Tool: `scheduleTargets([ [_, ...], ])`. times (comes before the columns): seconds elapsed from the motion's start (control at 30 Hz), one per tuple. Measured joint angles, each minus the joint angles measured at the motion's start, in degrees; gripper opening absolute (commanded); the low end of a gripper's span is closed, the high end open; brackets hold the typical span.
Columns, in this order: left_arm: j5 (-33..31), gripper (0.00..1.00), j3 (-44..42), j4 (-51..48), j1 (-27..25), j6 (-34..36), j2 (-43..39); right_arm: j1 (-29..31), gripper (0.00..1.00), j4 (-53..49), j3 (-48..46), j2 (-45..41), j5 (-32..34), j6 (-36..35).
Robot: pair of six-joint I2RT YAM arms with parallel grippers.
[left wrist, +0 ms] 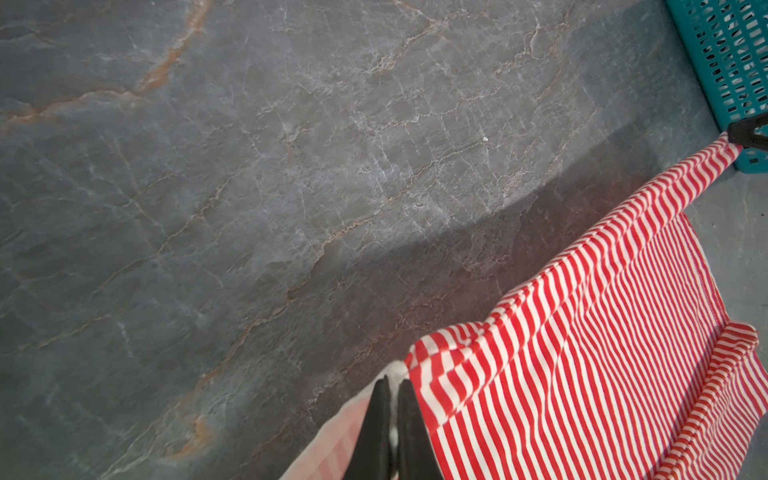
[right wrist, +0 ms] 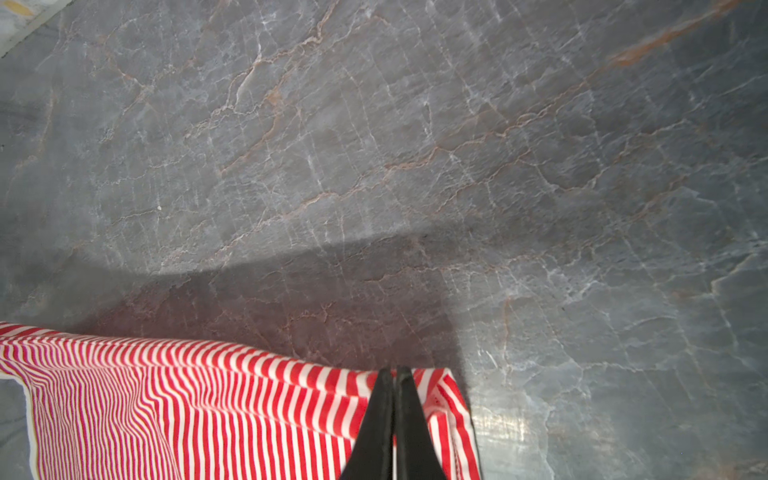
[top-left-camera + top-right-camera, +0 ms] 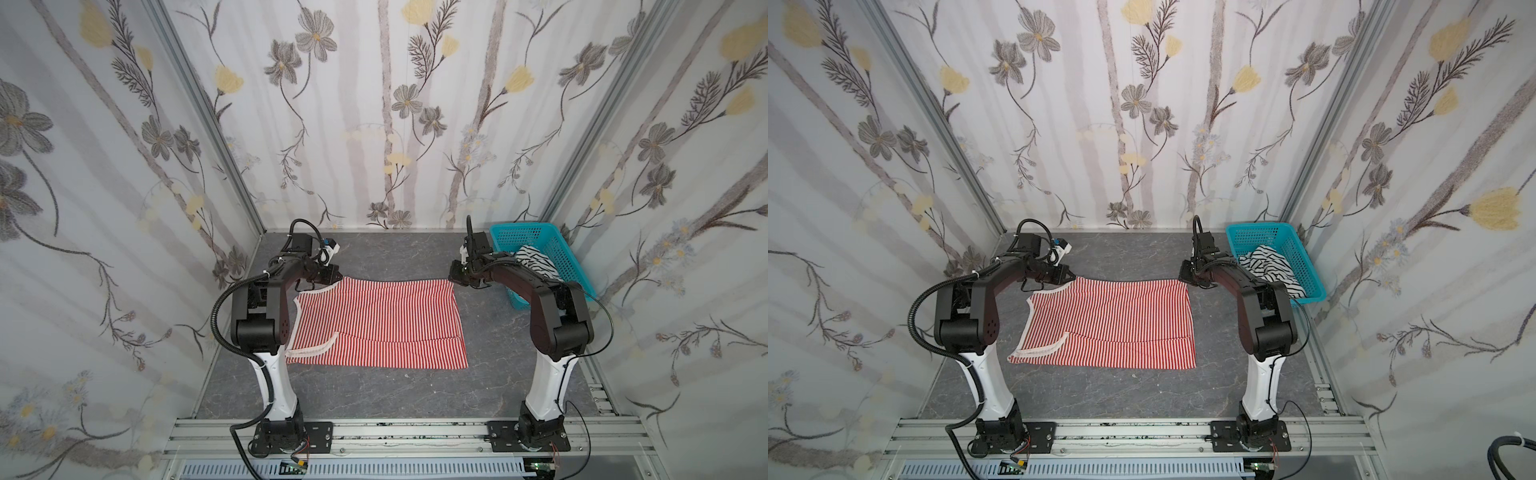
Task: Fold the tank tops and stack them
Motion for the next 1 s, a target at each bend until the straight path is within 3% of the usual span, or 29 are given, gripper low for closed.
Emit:
scheduleTargets([
  [0.5,-0.70,0.00,-12.92,-0.17,0.31,4.55,-11.32,1.55,0.00,4.74,-19.43,-14.36,0.52,-0.24],
  [1.0,-2.25,0.02,-25.70,-0.44,0.31,8.11,-21.42,3.08,0.00,7.43,-30.77,-23.37,-0.98,-0.20],
])
